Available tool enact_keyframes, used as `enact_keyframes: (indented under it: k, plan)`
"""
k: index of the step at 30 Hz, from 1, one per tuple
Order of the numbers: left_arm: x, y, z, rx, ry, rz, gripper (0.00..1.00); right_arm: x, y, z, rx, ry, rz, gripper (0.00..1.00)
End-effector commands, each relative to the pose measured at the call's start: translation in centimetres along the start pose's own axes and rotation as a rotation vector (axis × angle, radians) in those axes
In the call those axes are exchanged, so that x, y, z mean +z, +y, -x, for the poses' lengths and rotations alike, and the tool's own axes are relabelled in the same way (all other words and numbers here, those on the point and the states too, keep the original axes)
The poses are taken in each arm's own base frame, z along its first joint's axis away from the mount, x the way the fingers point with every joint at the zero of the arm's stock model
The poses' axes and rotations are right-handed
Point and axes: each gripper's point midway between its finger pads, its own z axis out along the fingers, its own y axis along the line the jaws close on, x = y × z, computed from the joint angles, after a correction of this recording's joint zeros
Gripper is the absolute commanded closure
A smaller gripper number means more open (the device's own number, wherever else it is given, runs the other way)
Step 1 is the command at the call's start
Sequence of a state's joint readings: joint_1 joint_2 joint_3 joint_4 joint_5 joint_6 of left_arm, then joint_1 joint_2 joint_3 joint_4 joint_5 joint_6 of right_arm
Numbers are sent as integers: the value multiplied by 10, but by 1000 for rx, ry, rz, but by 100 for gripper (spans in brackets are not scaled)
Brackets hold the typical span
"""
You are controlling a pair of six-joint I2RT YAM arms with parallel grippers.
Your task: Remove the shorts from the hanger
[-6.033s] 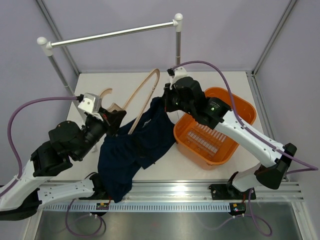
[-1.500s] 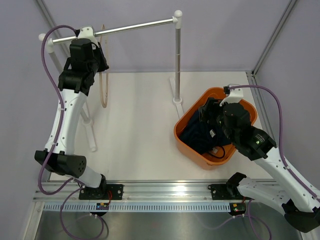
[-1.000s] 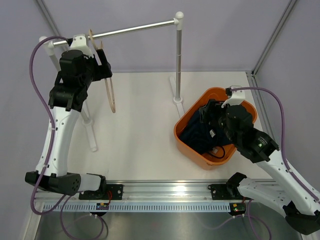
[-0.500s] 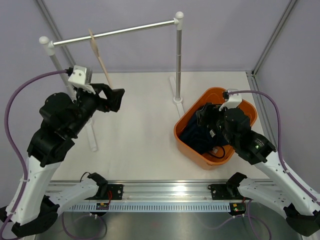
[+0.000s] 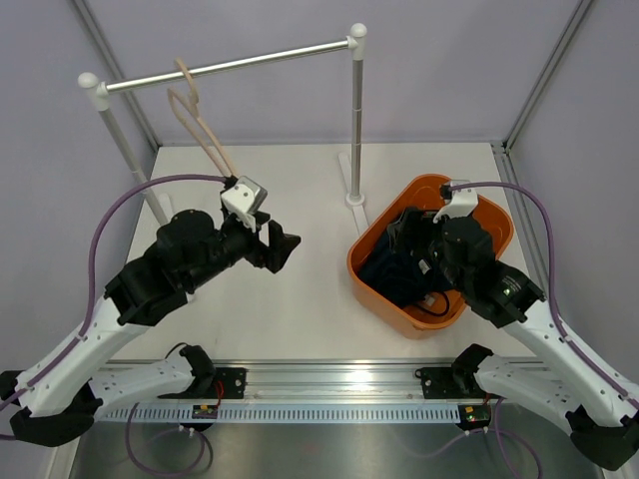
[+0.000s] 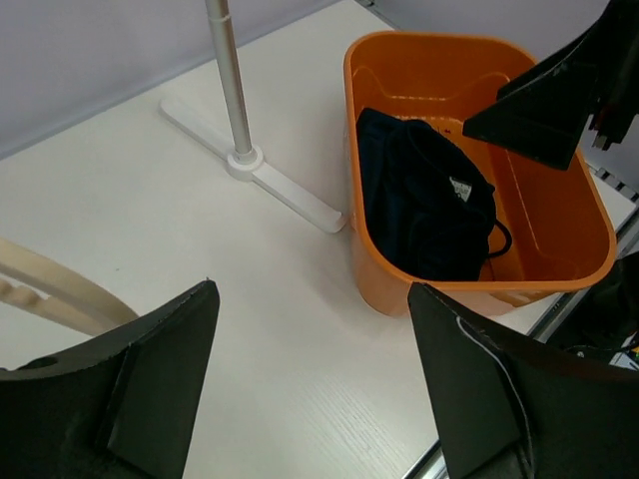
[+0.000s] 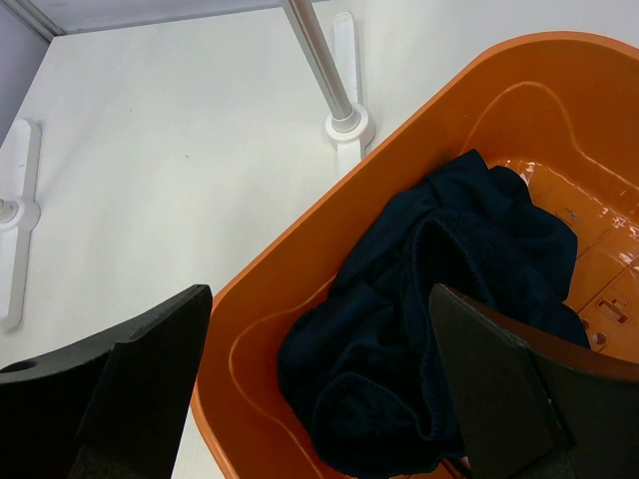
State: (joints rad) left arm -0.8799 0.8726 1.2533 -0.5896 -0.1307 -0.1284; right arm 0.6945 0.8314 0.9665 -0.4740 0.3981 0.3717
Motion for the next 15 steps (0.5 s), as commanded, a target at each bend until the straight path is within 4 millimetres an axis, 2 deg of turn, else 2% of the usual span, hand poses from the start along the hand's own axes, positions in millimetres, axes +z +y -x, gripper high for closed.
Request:
enact_keyframes:
  k: [1,7,15]
  plan:
    - [3,-1,3,-11,-30,3,19,-5,3,15,42,-58,24,1]
    - [1,7,-20,-9,32,39,18,-11,2,17,54,-83,34,1]
    - [-6,11,-34,6,53,48,17,-17,-1,20,70,-104,39,1]
